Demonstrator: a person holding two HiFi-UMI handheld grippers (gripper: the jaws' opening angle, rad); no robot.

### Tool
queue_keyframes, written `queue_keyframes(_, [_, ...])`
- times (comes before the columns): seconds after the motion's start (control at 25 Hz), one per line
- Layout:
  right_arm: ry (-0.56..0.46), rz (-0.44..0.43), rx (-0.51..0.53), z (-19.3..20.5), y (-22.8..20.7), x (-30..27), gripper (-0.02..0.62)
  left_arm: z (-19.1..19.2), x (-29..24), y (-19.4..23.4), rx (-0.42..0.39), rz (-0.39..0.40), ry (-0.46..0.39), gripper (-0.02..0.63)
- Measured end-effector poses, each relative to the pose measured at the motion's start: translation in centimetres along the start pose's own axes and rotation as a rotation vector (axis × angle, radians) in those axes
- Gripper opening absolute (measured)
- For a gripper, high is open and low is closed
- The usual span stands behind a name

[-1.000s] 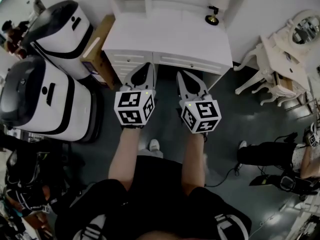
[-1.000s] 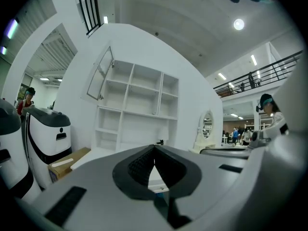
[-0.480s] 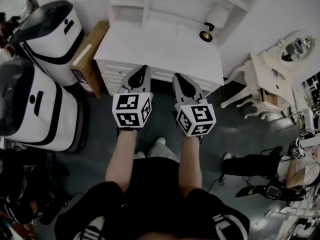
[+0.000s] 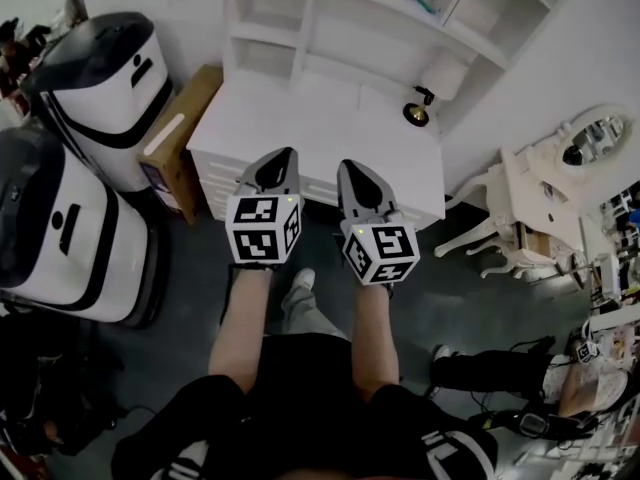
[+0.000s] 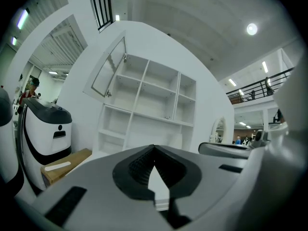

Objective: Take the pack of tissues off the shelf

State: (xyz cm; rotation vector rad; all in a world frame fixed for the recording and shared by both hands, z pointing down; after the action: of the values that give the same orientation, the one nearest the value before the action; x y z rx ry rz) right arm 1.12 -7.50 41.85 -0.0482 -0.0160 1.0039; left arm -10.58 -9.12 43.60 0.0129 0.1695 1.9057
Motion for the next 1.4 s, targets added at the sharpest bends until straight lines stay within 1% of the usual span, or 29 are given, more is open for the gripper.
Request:
queue_keyframes(0.16, [-0.002, 0.006, -0.044, -0.1, -4.6, -3.2, 0.018, -0.8, -5.1, -0.6, -0.01, 0.02, 0.017, 0.011])
queue_keyframes(0.36, [-0.011, 0.025, -0.066, -0.1, -8.0, -6.3, 0.017, -1.8, -9.8, -0.3, -0.007, 0.039, 0.0, 0.011])
queue_keyframes(0.52, [-0.011, 0.055, -0.118, -0.8, -13.4, -9.8, 0.017, -3.5, -15.5, -1.7, -0.053, 0.054, -0.007, 0.011])
queue_keyframes(0.6, [-0.024, 0.058, -0.124, -1.7, -14.7, -11.4, 0.017, -4.6, -17.5, -1.8, -0.081, 0.069, -0.009, 0.011])
queue_keyframes(0.68, [-0.04, 0.043, -0.109, -2.9, -15.6, -13.0, 0.017, -6.1, -19.5, -1.7, -0.103, 0.078, -0.029, 0.011])
queue_keyframes(0.76, [-0.065, 0.025, -0.087, -4.4, -17.5, -14.6, 0.017, -8.0, -22.1, -2.0, -0.132, 0.079, -0.062, 0.011])
queue_keyframes(0.92, [-0.088, 0.019, -0.058, -6.2, -22.2, -17.1, 0.017, -11.5, -26.9, -3.0, -0.234, 0.08, -0.129, 0.011])
queue_keyframes(1.0, [-0.102, 0.024, -0.043, -7.0, -23.7, -18.0, 0.017, -12.8, -28.4, -3.1, -0.262, 0.089, -0.156, 0.011])
queue_keyframes(1.12, [-0.118, 0.028, -0.009, -8.1, -25.1, -19.2, 0.017, -13.7, -30.2, -3.0, -0.268, 0.098, -0.179, 0.011])
queue_keyframes(1.24, [-0.127, 0.029, 0.006, -8.8, -26.2, -20.4, 0.017, -13.8, -31.8, -2.8, -0.264, 0.106, -0.182, 0.011])
queue_keyframes(1.4, [-0.141, 0.01, 0.031, -10.2, -26.5, -22.4, 0.018, -14.3, -33.4, -2.0, -0.27, 0.113, -0.193, 0.011])
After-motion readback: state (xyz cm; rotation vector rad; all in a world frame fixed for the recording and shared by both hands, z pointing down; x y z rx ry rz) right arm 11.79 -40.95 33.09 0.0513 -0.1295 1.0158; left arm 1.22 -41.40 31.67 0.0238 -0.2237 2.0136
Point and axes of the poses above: the fingertips, and each gripper's own axes: x backward along the fingers, y to its left, z out of its underside, the point moved 3 cm from there along x, backward along the fingers, and after that the axes turned 7 degrees about -x, right-handed, at the moved point
